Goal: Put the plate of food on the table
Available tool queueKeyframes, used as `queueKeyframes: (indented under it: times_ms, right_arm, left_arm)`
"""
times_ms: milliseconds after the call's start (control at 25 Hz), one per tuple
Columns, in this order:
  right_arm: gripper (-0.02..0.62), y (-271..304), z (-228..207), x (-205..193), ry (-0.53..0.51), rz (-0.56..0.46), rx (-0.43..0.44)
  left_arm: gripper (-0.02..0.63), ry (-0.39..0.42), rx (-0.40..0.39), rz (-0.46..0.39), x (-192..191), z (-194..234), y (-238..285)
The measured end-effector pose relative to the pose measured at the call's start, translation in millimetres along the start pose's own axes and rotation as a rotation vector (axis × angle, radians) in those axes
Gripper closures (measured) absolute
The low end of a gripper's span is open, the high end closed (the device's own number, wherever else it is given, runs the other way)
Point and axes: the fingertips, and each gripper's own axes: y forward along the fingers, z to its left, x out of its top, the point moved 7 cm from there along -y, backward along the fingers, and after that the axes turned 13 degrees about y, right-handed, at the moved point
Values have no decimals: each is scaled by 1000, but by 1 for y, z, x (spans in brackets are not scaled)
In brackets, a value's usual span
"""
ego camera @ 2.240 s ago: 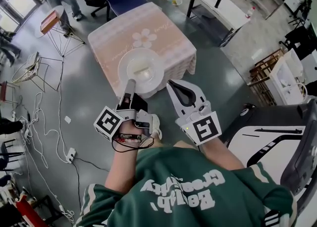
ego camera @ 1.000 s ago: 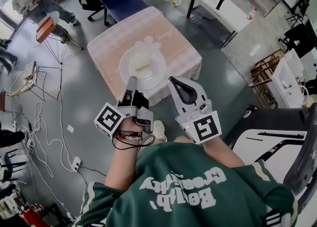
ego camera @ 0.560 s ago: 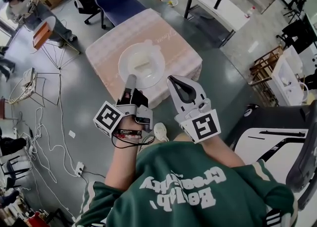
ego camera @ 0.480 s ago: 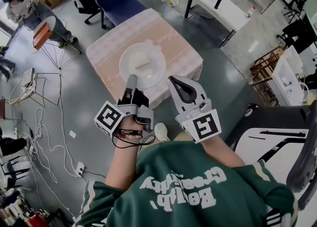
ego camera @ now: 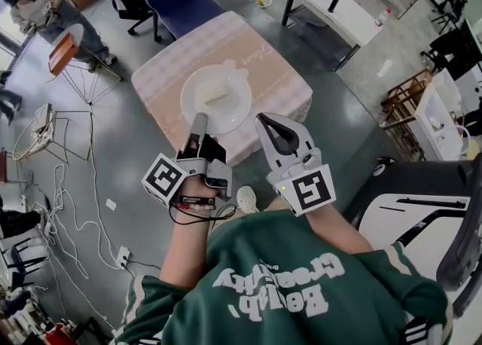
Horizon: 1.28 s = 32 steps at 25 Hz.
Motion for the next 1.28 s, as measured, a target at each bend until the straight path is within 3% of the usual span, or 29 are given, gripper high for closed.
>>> queueKeyframes:
  times_ms: [680, 840, 1040, 1280]
  right_arm:
    - [580, 9, 1, 3, -9, 25, 23]
    - [580, 11, -6, 4, -4, 20, 32]
    - [580, 20, -22, 5, 3, 23, 58]
    - [580, 44, -48, 15, 20, 8, 90]
  left_arm:
    - [578, 19, 1, -16, 10, -3, 5]
    - [578, 24, 1, -13, 5, -6, 11]
    - [578, -28, -6, -45, 0, -8, 24]
    - [578, -18, 0, -77, 3, -12, 46]
